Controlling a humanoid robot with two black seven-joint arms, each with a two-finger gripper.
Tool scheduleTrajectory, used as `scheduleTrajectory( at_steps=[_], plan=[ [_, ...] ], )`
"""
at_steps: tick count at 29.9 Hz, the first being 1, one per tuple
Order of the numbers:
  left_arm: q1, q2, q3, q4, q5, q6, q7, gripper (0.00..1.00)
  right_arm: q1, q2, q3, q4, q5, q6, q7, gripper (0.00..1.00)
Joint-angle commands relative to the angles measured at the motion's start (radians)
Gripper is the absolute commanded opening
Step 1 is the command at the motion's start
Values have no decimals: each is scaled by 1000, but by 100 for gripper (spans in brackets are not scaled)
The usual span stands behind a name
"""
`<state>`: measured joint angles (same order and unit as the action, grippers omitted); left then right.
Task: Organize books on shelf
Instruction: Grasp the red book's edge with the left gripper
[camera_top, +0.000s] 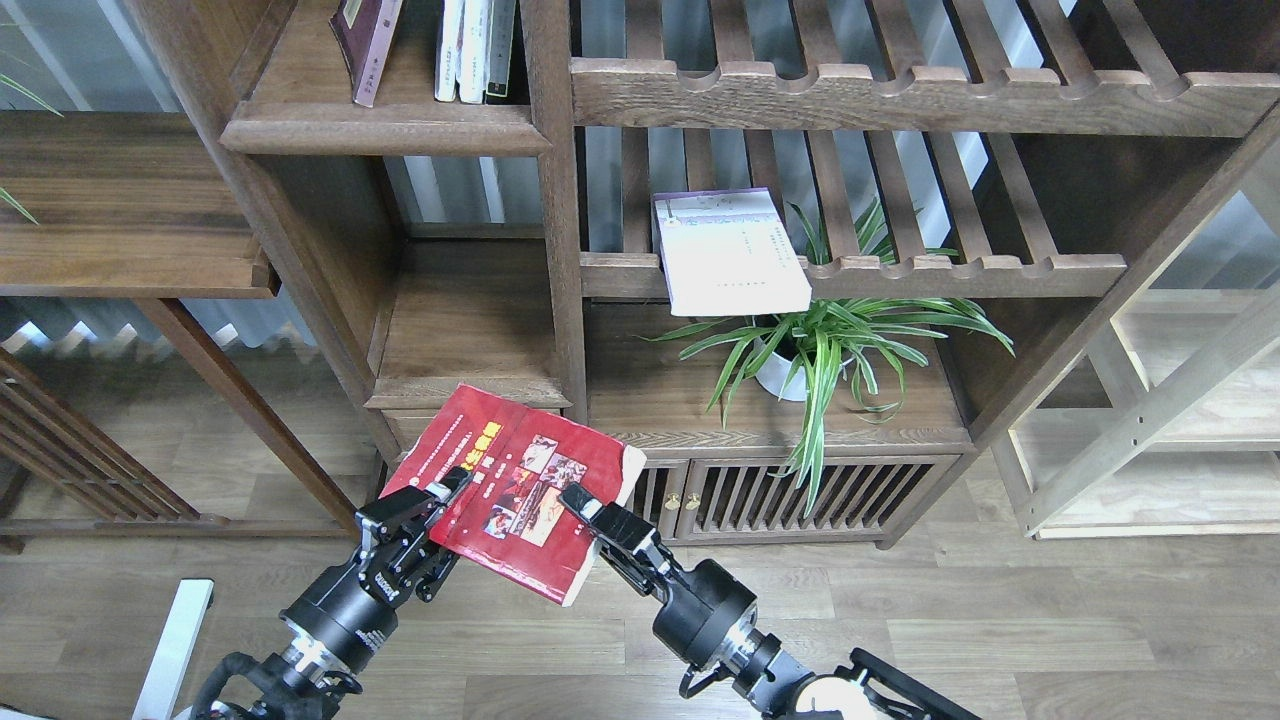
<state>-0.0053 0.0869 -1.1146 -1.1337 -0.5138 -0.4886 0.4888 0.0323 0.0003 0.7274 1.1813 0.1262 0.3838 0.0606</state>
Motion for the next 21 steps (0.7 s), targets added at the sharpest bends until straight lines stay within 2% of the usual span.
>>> scheduleTrajectory(
  at_steps=[1, 8, 14, 21],
  plan=[
    [-1, 2, -33, -11, 3, 0, 0, 2, 1, 0, 6, -2, 0, 0, 1, 21],
    [13, 7, -47, -44, 11, 0, 0, 2, 6, 0, 7, -2, 0, 4, 1, 28],
    [13, 20, -89, -52, 95, 0, 0, 2, 8, 0, 44, 0, 0, 4, 1, 53],
    [30, 57, -194, -139, 267, 0, 0, 3, 6, 0, 93, 9, -5, 9, -1, 67]
  ],
)
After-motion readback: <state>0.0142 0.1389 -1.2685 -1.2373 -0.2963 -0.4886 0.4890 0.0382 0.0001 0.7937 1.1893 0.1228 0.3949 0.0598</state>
